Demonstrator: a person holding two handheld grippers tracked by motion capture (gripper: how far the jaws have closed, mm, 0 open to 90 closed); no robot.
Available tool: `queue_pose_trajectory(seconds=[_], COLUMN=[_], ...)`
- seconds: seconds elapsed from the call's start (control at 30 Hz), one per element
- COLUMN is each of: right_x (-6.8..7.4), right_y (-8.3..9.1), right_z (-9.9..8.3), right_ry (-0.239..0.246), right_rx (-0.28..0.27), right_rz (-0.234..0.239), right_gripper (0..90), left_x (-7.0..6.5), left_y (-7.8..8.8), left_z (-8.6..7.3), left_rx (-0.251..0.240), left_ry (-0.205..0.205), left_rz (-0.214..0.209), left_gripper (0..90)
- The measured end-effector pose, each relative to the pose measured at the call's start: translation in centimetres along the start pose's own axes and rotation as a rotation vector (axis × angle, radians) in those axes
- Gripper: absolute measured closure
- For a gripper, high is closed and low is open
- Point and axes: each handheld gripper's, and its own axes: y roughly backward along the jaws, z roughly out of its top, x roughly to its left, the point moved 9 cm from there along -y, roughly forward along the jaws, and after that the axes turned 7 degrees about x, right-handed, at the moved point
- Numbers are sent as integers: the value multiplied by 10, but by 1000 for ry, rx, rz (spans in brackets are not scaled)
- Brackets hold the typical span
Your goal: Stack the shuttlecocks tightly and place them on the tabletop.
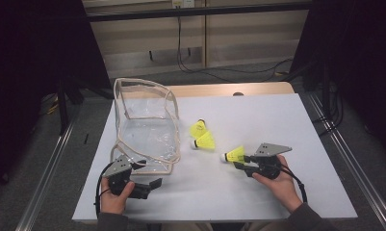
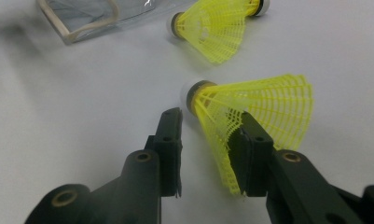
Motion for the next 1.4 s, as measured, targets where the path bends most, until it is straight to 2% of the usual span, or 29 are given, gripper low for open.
queue_pose_trajectory(seconds=[0.3, 0.43, 0.5, 0.83, 1.0, 1.4], right_x=[3, 3, 2, 2, 1, -10], right_y=[-4, -5, -6, -6, -3, 7], right_z=[0, -2, -4, -4, -2, 6], right_ry=[7, -6, -15, -24, -38, -51], right_rx=[28, 45, 62, 65, 48, 8], right_rz=[33, 47, 50, 64, 84, 70], right_gripper=[781, 828, 840, 888, 893, 892], left_x=[0, 0, 0, 0, 0, 1], left_y=[0, 0, 0, 0, 0, -1], left_z=[0, 0, 0, 0, 1, 2], left_rx=[0, 0, -1, -2, -4, -8], left_ry=[0, 0, 0, 0, 1, 5], left_rz=[0, 0, -1, -1, 0, 3], left_gripper=[37, 37, 37, 37, 37, 37])
